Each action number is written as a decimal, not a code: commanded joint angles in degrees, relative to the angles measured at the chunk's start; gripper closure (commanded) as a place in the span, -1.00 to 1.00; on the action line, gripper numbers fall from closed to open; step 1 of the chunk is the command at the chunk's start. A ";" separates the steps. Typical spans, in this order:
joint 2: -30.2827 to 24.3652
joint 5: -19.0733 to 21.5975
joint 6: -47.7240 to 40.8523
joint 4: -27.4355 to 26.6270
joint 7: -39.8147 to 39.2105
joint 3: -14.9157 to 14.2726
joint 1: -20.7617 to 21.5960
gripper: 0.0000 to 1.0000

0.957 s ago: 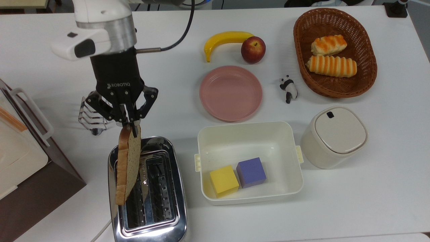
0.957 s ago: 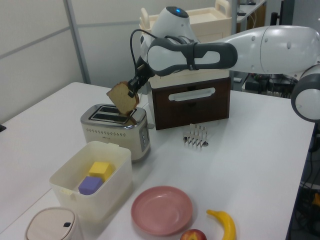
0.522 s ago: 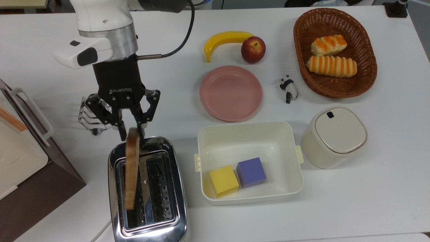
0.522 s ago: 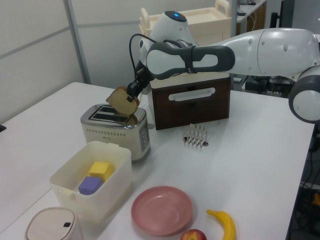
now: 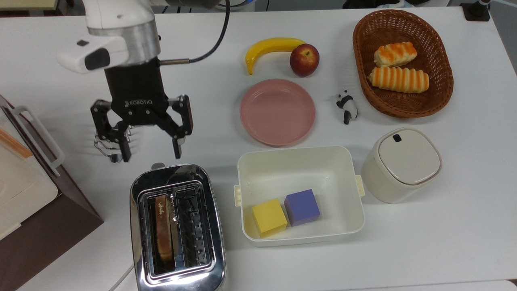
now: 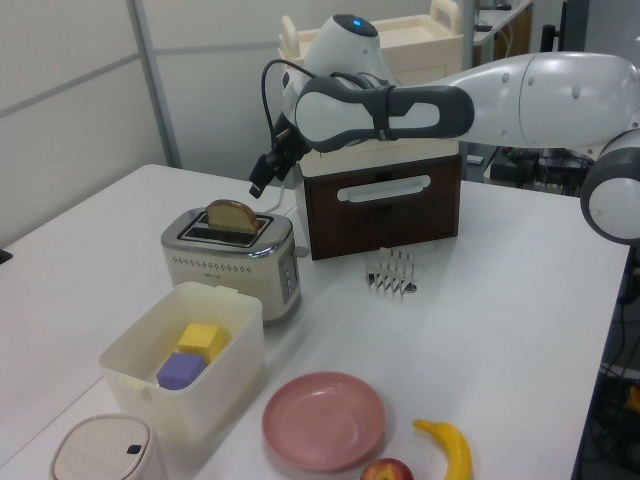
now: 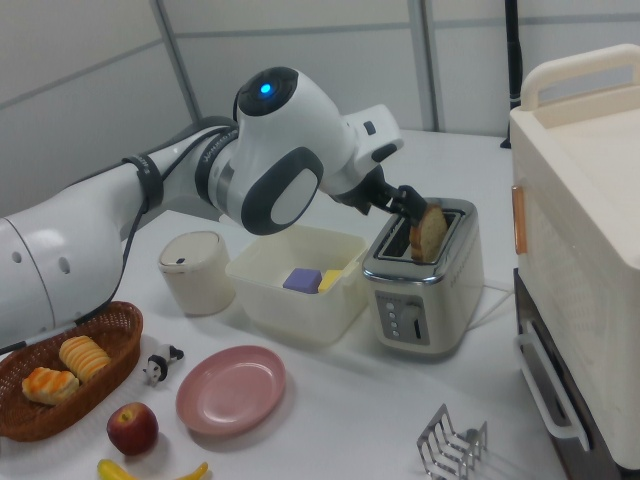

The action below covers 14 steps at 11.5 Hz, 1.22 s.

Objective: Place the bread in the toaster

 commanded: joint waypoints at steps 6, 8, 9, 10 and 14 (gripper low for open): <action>-7.12 -9.65 -30.04 -2.30 0.42 -0.44 0.24 -1.00; -8.26 -9.83 -35.59 -2.30 0.42 -0.88 -0.02 -1.00; -9.14 -9.74 -36.92 -2.22 0.33 -1.58 -0.46 -1.00; -9.67 -9.92 -37.11 -2.30 -0.01 -1.59 -0.99 -1.00; -9.94 -10.53 -36.67 -2.92 0.42 -1.59 -0.99 -1.00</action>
